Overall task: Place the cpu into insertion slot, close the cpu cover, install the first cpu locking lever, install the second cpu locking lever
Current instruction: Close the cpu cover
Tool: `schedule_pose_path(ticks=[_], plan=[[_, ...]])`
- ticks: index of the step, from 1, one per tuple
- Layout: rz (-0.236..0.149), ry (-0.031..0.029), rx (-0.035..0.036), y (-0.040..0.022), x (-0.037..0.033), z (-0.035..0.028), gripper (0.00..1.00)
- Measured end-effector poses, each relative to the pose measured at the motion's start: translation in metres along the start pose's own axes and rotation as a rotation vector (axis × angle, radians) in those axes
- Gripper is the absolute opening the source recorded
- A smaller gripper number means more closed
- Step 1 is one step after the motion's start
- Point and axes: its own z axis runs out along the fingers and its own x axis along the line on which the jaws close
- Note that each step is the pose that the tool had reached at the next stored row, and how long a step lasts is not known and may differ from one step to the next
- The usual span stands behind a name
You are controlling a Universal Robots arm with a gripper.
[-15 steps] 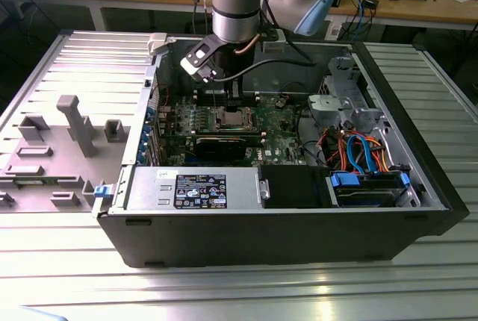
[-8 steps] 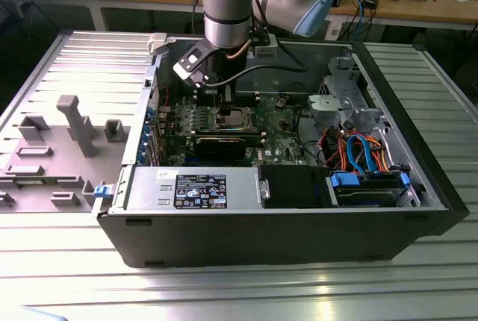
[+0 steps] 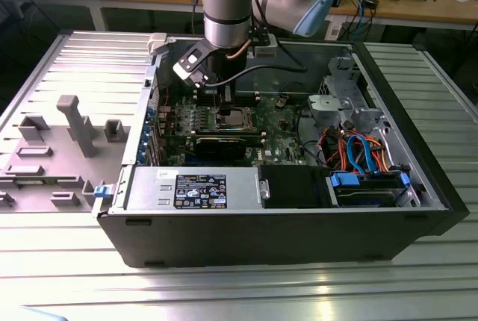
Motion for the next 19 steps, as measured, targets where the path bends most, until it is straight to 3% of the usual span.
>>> schedule_pose_path(ticks=[6, 11, 19], plan=[[0.0, 0.0005, -0.0003, -0.0001, 0.0001, 0.0012, 0.11], [-0.003, 0.0003, 0.0, -0.0039, 0.0002, 0.0095, 0.11], [-0.004, 0.0, 0.0003, -0.0059, 0.0002, 0.0153, 0.11]])
